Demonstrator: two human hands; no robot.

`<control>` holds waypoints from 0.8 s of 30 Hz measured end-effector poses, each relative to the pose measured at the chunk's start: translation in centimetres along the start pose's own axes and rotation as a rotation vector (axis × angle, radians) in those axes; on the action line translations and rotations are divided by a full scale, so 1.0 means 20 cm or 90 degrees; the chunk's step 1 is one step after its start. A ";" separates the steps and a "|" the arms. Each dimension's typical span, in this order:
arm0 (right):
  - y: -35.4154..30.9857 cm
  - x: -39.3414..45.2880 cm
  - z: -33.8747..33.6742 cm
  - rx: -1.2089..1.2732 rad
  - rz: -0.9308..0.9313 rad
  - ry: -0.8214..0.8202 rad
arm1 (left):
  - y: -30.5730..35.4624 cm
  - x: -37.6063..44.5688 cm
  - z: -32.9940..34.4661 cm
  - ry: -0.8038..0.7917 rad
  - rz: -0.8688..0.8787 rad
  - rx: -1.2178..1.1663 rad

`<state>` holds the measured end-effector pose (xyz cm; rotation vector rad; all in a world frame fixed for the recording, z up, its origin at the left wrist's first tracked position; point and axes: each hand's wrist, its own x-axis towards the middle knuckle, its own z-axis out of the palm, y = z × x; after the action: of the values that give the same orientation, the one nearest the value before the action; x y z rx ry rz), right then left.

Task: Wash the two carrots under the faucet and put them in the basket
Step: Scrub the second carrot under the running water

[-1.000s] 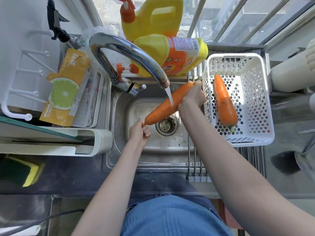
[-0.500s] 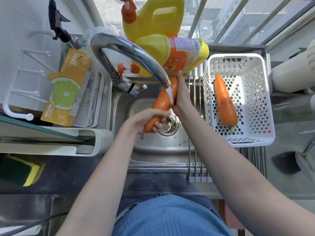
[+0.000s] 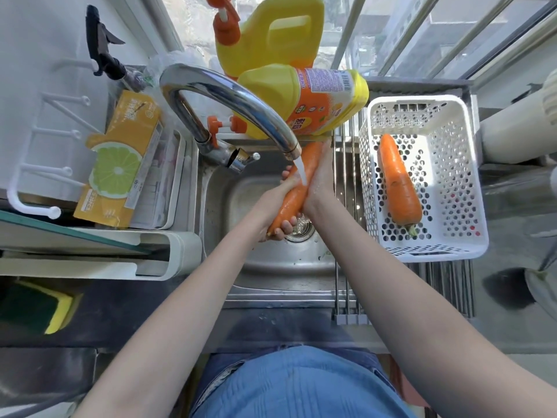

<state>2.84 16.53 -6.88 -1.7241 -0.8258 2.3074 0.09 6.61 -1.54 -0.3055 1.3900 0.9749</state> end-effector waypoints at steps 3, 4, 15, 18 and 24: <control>0.00 0.01 0.01 0.019 0.013 0.083 | -0.02 0.02 0.02 0.128 0.062 0.078; 0.00 0.00 0.02 0.019 0.005 0.138 | -0.03 0.04 0.02 0.178 0.082 0.112; 0.02 -0.05 0.05 -0.088 -0.120 0.157 | -0.15 0.10 0.02 0.352 0.211 0.260; 0.02 -0.04 0.00 -0.075 -0.037 0.040 | -0.10 0.06 -0.06 0.173 0.099 0.138; 0.00 -0.08 -0.08 0.124 0.037 -0.188 | -0.08 -0.05 -0.17 -0.182 -0.058 0.006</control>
<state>4.88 16.42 -5.77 -1.3672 -0.5737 2.6216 -1.02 2.86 -1.83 -0.2116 1.1106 0.8979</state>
